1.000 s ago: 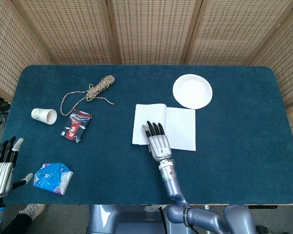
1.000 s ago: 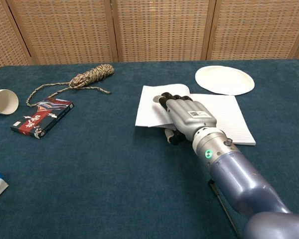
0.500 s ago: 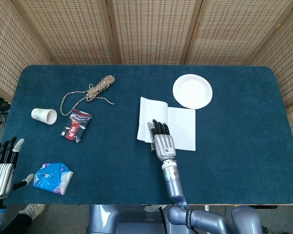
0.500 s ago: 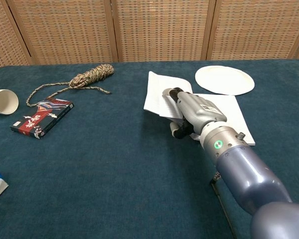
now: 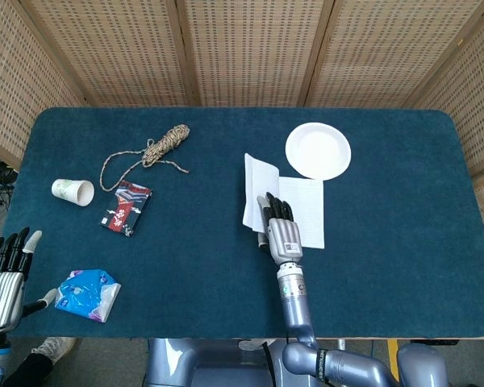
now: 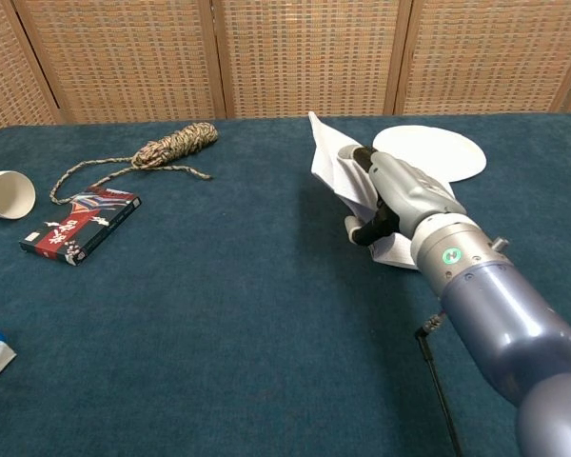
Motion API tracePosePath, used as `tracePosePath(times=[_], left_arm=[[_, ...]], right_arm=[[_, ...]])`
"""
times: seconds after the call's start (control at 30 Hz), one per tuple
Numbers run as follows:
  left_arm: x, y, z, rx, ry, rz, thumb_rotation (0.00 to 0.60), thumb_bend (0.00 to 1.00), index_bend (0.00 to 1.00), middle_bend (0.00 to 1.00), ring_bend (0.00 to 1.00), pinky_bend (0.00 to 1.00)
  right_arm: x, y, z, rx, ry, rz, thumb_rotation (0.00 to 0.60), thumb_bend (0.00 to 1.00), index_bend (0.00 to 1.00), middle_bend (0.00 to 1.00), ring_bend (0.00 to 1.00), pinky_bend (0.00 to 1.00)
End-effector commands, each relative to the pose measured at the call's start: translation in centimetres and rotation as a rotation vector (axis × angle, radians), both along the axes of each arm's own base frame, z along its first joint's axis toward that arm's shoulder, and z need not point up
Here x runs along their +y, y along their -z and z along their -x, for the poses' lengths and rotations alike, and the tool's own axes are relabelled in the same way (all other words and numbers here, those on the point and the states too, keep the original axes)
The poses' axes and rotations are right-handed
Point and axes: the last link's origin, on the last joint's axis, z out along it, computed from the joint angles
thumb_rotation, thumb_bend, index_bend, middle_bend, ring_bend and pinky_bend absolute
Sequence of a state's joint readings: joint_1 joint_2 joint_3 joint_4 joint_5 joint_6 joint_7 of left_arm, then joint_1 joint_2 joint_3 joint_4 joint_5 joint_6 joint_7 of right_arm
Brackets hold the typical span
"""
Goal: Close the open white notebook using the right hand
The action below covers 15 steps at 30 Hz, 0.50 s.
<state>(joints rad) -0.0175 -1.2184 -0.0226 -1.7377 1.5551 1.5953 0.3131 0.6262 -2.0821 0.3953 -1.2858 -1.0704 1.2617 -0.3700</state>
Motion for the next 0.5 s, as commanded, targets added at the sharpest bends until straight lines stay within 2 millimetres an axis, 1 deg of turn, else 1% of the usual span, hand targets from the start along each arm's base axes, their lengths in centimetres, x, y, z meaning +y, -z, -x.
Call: tracePosePath(times=[0.03,0.5], left_arm=[[-0.1,-0.1,-0.1,-0.001,0.004,-0.002,0.6,0.07,0.0,0.0,0.0,0.0],[-0.3,-0.3,-0.4,-0.003,0.018,-0.012,0.6,0.07,0.0,0.0,0.0,0.0]], right_arm=[[0.1,-0.7,0.2,-0.015,0.008,0.02,0.6,0.62,0.0,0.0,0.0,0.0],[1.1,-3.0,1.2,-0.058,0.047,0.05,0.6,0.61,0.0,0.0,0.0,0.0]])
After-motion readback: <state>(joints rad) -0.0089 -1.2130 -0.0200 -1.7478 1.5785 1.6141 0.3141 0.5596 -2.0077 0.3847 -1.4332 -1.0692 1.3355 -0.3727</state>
